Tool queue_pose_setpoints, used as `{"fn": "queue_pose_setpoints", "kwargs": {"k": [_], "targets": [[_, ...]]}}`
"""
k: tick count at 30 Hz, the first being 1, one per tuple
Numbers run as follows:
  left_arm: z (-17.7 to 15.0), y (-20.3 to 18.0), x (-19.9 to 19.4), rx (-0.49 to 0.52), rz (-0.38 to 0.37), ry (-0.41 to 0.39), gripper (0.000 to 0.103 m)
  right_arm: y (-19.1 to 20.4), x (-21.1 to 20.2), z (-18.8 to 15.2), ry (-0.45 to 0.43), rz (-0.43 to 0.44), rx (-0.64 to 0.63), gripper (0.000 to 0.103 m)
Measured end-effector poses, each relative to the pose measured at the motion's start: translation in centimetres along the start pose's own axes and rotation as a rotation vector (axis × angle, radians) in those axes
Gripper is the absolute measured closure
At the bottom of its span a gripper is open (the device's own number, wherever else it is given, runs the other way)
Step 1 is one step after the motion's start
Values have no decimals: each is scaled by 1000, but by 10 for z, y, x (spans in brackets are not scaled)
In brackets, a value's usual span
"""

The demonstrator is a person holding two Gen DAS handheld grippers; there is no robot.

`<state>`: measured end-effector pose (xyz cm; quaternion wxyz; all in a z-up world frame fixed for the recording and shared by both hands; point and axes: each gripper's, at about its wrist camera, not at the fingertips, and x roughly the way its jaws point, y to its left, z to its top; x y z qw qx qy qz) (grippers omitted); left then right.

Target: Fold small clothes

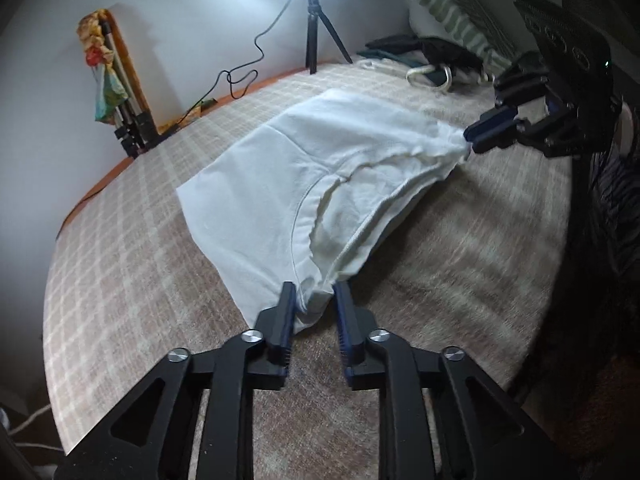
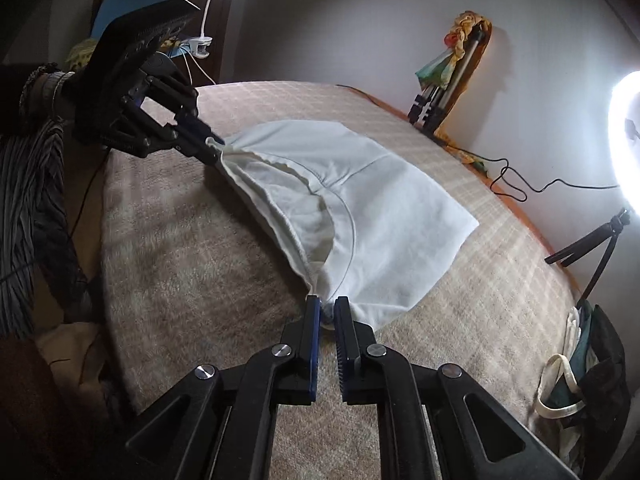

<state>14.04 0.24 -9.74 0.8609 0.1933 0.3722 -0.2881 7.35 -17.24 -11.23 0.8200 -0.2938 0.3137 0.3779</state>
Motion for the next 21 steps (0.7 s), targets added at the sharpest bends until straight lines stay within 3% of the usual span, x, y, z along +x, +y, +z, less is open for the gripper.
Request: {"fn": "queue_pose_setpoints", "kwargs": {"k": [2, 4, 7, 11, 14, 21], "targets": [[7, 4, -14, -38, -19, -54, 78, -9, -14, 3, -53, 37, 53, 80], [17, 12, -26, -96, -48, -119, 78, -23, -29, 9, -127, 78, 116, 79], [36, 29, -27, -182, -33, -167, 78, -46, -31, 23, -181, 53, 227, 79], [61, 45, -9, -275, -11, -176, 78, -73, -7, 51, -168, -27, 334, 87], [80, 51, 13, -311, 0, -169, 78, -87, 11, 73, -159, -36, 386, 88], [113, 59, 57, -339, 9, -148, 78, -124, 63, 96, -115, 30, 562, 91]]}}
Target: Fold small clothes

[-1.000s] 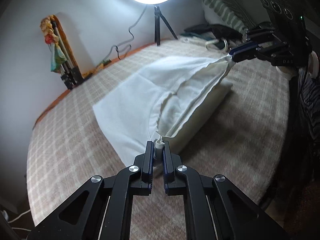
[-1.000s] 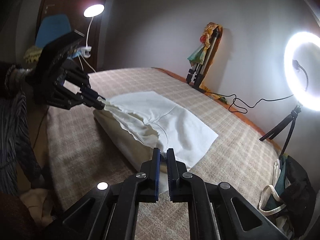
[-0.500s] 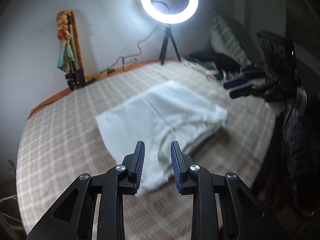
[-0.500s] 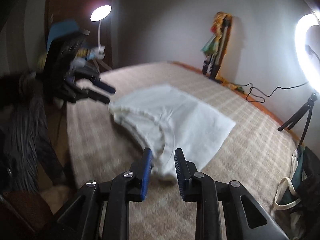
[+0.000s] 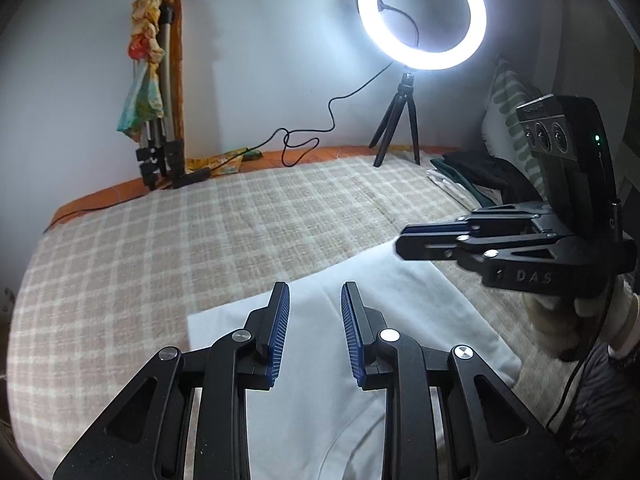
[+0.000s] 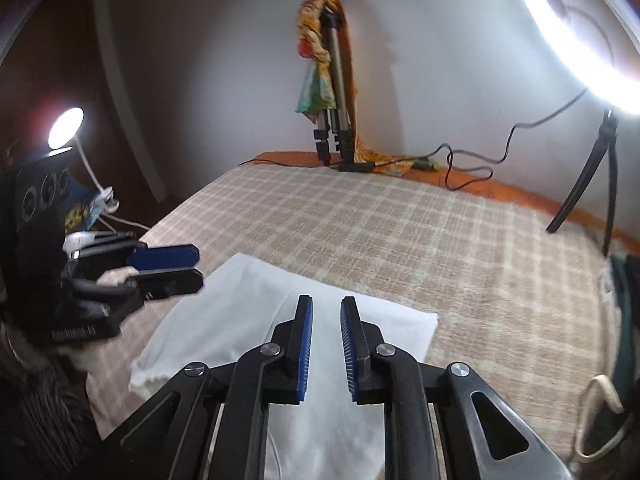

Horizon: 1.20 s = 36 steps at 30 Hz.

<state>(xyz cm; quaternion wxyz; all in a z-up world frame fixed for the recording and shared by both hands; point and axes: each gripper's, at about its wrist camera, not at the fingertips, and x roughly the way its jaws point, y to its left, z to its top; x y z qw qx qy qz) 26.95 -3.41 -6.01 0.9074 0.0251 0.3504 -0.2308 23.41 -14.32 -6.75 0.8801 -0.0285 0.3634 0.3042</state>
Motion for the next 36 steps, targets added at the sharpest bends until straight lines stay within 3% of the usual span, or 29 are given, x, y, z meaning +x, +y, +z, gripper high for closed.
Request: {"fn": "queue_pose_setpoints", "kwargs": {"k": [10, 15, 20, 29, 33, 36], "targets": [[-11, 1, 64, 22, 27, 137, 78, -17, 54, -2, 126, -3, -14, 92], [-20, -2, 74, 56, 39, 166, 78, -28, 71, -14, 197, -45, -24, 95], [-15, 7, 63, 10, 15, 166, 78, -36, 58, -13, 183, -37, -17, 96], [-9, 61, 22, -157, 20, 73, 78, -104, 2, 7, 35, -14, 225, 89], [-13, 69, 31, -193, -5, 98, 78, -92, 9, 7, 53, 35, 194, 88], [-17, 67, 47, -152, 38, 142, 78, -76, 25, 4, 106, 15, 127, 88]]}}
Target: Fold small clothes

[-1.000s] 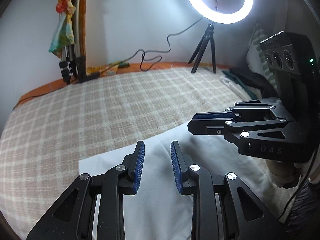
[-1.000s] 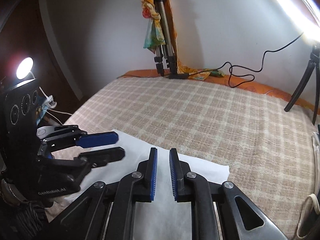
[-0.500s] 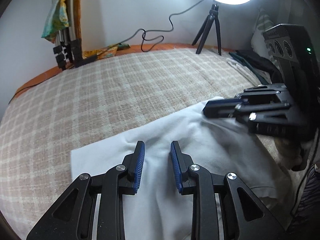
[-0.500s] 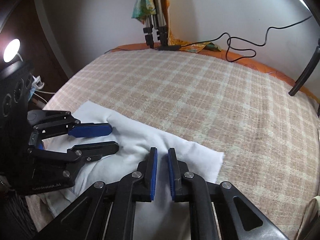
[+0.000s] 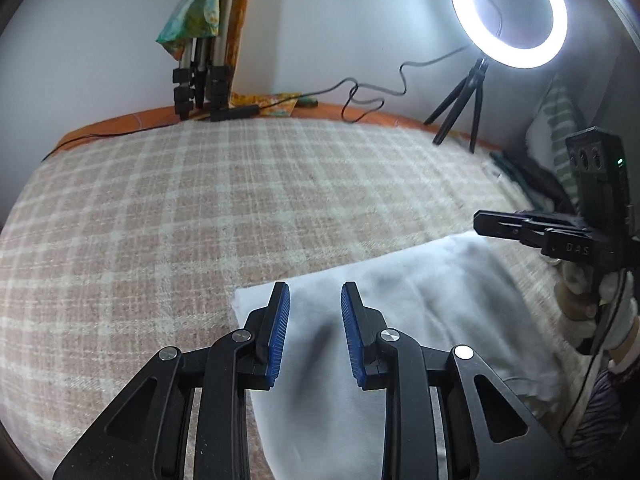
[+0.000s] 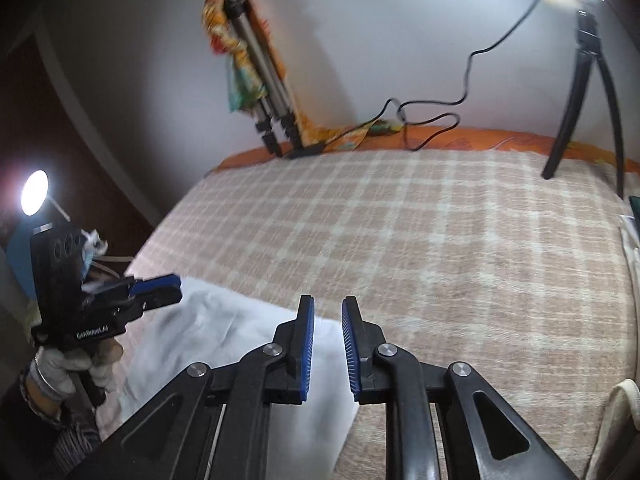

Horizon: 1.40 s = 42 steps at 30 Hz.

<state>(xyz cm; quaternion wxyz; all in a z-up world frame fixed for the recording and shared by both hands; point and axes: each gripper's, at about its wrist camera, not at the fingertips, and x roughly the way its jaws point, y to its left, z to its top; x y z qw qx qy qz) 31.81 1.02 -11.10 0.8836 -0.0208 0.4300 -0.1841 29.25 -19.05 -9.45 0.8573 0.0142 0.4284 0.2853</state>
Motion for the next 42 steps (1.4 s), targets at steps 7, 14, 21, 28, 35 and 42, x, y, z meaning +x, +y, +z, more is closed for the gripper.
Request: {"fn": "queue_pose_setpoints", "kwargs": {"k": [7, 14, 21, 28, 35, 42], "targets": [[-2, 31, -4, -41, 161, -7, 78, -22, 11, -2, 61, -230, 40, 83], [-13, 59, -46, -143, 90, -66, 63, -42, -24, 0, -1, -115, 141, 66], [-48, 55, -65, -207, -25, -14, 61, -57, -32, -24, 44, 36, 220, 60], [-85, 40, -88, -225, -79, 11, 61, -58, -36, -41, 61, 123, 249, 58], [-106, 44, -90, -351, -157, 57, 58, -48, -25, -48, 93, 137, 226, 57], [-133, 56, -84, -601, -344, 93, 58, -51, -13, -47, 88, 181, 299, 56]]}}
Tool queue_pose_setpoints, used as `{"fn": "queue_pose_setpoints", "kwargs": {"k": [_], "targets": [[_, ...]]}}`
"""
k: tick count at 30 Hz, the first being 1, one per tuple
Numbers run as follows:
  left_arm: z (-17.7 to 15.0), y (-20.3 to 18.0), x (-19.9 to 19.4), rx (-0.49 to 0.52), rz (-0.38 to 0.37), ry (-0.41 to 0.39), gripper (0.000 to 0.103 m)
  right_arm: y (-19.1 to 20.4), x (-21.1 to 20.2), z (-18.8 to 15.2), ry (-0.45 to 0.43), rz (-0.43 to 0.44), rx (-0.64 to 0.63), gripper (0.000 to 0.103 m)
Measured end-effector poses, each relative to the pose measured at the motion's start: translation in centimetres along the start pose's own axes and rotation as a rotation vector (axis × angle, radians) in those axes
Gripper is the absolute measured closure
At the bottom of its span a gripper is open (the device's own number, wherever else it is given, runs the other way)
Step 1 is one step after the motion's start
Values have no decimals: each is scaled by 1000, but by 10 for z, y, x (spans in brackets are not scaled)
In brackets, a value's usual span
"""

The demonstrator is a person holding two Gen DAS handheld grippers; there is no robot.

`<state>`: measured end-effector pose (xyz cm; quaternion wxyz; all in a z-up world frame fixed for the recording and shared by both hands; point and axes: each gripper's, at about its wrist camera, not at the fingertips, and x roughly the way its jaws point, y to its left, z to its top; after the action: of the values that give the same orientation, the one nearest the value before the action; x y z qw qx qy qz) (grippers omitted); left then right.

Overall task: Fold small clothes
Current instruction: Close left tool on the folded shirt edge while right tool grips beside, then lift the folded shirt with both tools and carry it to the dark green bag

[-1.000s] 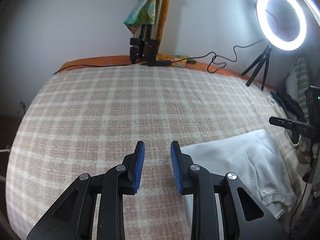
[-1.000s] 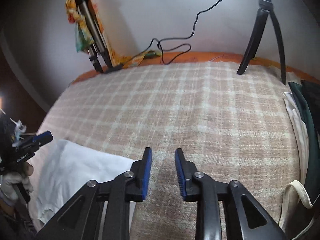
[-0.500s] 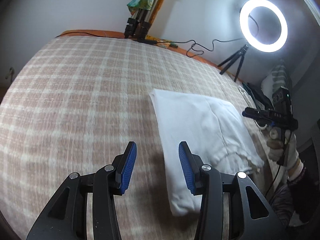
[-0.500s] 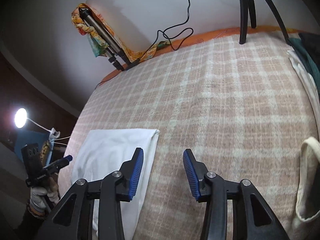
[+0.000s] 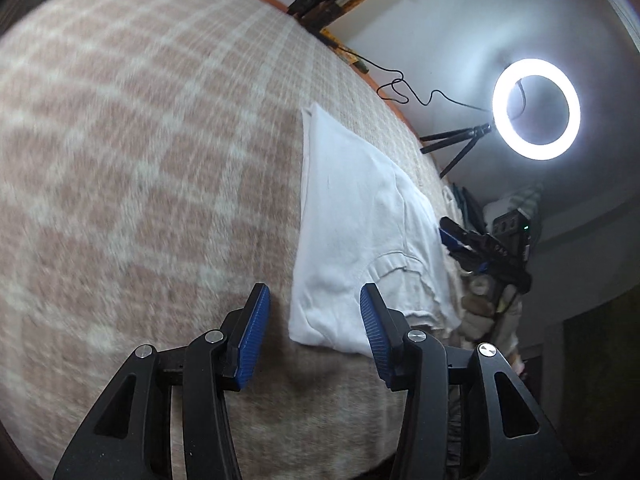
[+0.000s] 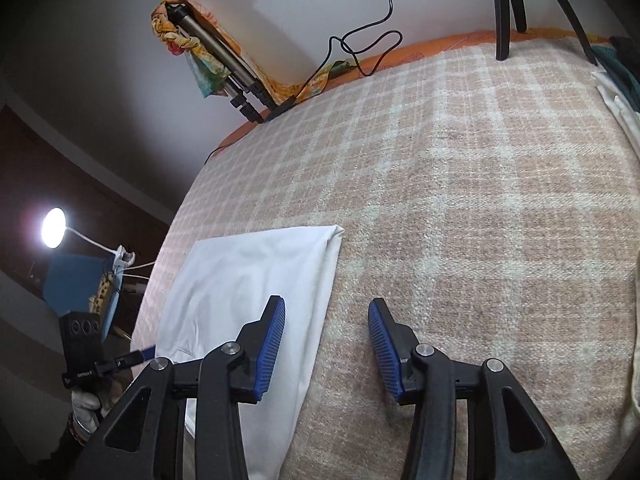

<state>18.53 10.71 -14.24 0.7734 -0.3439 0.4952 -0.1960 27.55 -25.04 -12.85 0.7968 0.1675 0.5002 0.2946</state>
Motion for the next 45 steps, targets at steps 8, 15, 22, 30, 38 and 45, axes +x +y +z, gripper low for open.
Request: {"fn": "queue_pose_setpoints", "kwargs": {"k": [8, 15, 22, 30, 38, 45], "targets": [[-6, 3, 12, -77, -128, 36, 57, -17, 15, 7, 16, 140, 125, 50], [-4, -4, 19, -49, -139, 38, 57, -13, 26, 12, 27, 193, 120, 58], [-3, -19, 28, -4, -104, 30, 58, -5, 36, 15, 53, 190, 115, 67], [-10, -31, 35, 79, -20, 5, 70, 3, 41, 17, 74, 198, 132, 67], [-20, -49, 40, 270, 121, -36, 85, 20, 42, 17, 54, 78, 71, 77], [-26, -56, 40, 353, 174, -56, 87, 36, 43, 19, 62, -52, -2, 91]]}}
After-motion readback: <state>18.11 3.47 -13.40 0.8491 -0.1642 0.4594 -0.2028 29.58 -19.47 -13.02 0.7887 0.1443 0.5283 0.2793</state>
